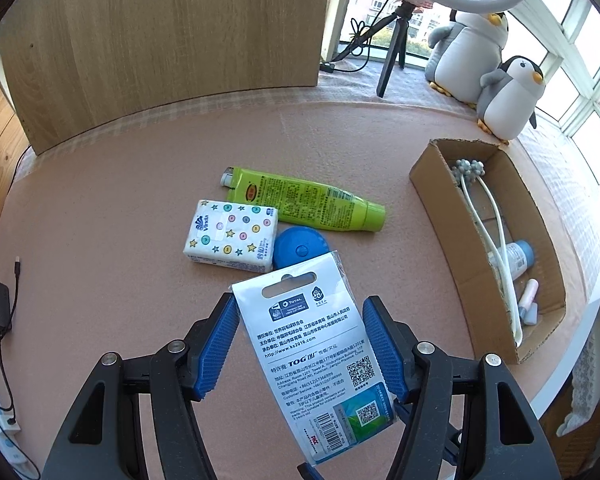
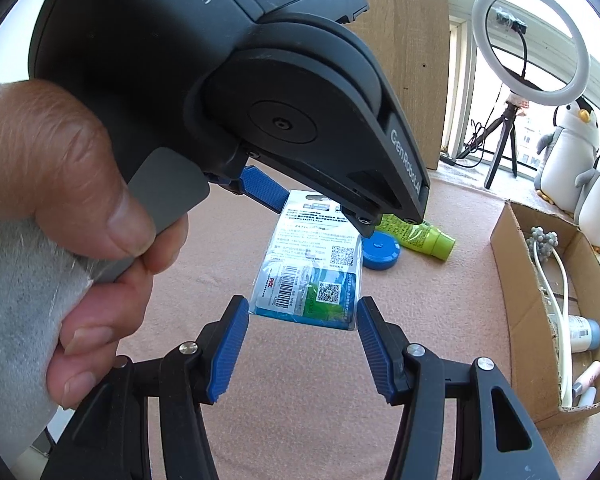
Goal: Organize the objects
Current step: 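Lift the blister card and carry it toward the box with the right gripper, then lower the blister card into the box and open the right gripper, then grasp the white Vinda tissue pack with the right gripper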
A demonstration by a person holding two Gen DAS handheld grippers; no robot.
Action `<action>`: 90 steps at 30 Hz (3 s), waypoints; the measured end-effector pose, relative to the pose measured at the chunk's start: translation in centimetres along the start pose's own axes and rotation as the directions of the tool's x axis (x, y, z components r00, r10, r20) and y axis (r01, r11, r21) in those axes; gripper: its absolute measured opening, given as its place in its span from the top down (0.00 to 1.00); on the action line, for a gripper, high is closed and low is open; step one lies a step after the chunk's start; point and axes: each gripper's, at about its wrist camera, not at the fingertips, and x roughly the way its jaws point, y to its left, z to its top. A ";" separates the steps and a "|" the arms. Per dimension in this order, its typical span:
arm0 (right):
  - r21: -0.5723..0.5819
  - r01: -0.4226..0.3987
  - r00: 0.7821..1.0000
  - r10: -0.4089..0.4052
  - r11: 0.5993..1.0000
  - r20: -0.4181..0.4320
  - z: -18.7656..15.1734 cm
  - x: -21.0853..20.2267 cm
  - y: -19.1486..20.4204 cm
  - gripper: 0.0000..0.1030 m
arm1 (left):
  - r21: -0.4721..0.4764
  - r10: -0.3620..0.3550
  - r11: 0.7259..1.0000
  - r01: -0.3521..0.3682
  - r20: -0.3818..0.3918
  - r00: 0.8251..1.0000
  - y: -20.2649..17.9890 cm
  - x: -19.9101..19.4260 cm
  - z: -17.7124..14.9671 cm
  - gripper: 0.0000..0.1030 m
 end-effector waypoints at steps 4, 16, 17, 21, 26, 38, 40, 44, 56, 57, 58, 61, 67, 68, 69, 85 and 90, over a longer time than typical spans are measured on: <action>0.037 0.033 0.999 -0.033 0.999 0.010 0.2 -0.4 -2.1 0.50 | 0.040 -0.019 0.999 0.019 -0.003 1.000 -2.9 0.4 1.3 0.35; 0.124 0.141 0.989 -0.145 0.982 0.022 -0.2 -3.8 -9.8 0.50 | 0.175 -0.090 0.980 0.093 -0.022 0.996 -14.5 2.0 4.5 0.35; 0.134 0.153 0.987 -0.157 0.979 0.021 -0.4 -4.2 -10.4 0.50 | 0.189 -0.097 0.977 0.100 -0.024 0.995 -15.5 2.2 4.5 0.35; 0.174 0.199 0.979 -0.204 0.964 0.014 -1.2 -5.3 -13.1 0.50 | 0.242 -0.122 0.962 0.128 -0.039 0.992 -19.2 3.2 4.8 0.35; 0.211 0.254 0.966 -0.259 0.944 -0.004 -2.1 -6.2 -15.5 0.50 | 0.280 -0.155 0.946 0.164 -0.055 0.986 -22.1 4.1 4.8 0.34; 0.188 0.363 0.932 -0.358 0.913 -0.059 -2.2 -6.1 -15.0 0.46 | 0.185 -0.099 0.978 0.093 0.021 0.995 -16.5 2.8 6.0 0.22; 0.190 0.371 0.929 -0.364 0.909 -0.069 -2.1 -5.9 -14.9 0.46 | 0.164 -0.095 0.983 0.088 0.040 0.995 -15.0 2.3 6.3 0.22; 0.206 0.359 0.933 -0.355 0.910 -0.056 -1.8 -6.5 -14.7 0.46 | 0.112 -0.087 0.990 0.080 0.055 0.995 -11.7 1.4 6.1 0.22; 0.132 0.248 0.969 -0.246 0.960 -0.035 0.0 -3.8 -9.8 0.46 | -0.066 0.013 0.998 -0.009 0.056 0.998 1.2 -0.3 2.3 0.22; 0.123 0.233 0.972 -0.229 0.965 -0.042 0.1 -3.4 -9.1 0.46 | -0.084 0.020 0.996 -0.015 0.057 0.998 2.2 -0.4 1.9 0.22; 0.115 0.216 0.976 -0.212 0.969 -0.049 0.2 -2.9 -8.5 0.46 | -0.101 0.027 0.995 -0.021 0.057 0.998 3.2 -0.6 1.4 0.22; 0.090 0.172 0.983 -0.166 0.981 -0.072 0.2 -1.5 -6.9 0.46 | -0.147 0.039 0.989 -0.030 0.055 0.998 5.9 -0.9 -0.1 0.22; 0.053 0.145 0.984 -0.138 0.988 -0.116 0.0 1.0 -4.6 0.46 | -0.203 0.040 0.979 -0.028 0.054 0.998 10.4 -1.4 -2.8 0.22; 0.062 0.141 0.983 -0.133 0.988 -0.125 0.0 1.3 -4.3 0.46 | -0.215 0.048 0.976 -0.036 0.051 0.998 10.9 -1.5 -3.2 0.22; 0.071 0.133 0.985 -0.123 0.989 -0.121 0.1 1.4 -4.1 0.46 | -0.234 0.046 0.972 -0.033 0.049 0.998 11.5 -1.5 -3.5 0.22; -0.058 0.155 0.977 -0.161 0.986 -0.142 6.8 9.9 -6.1 0.46 | -0.374 0.067 0.926 -0.046 0.043 0.997 16.9 -2.7 -8.4 0.22; -0.167 0.160 0.962 -0.191 0.973 -0.195 10.3 14.9 -7.6 0.46 | -0.408 0.083 0.911 -0.056 0.047 0.995 18.8 -3.4 -9.4 0.22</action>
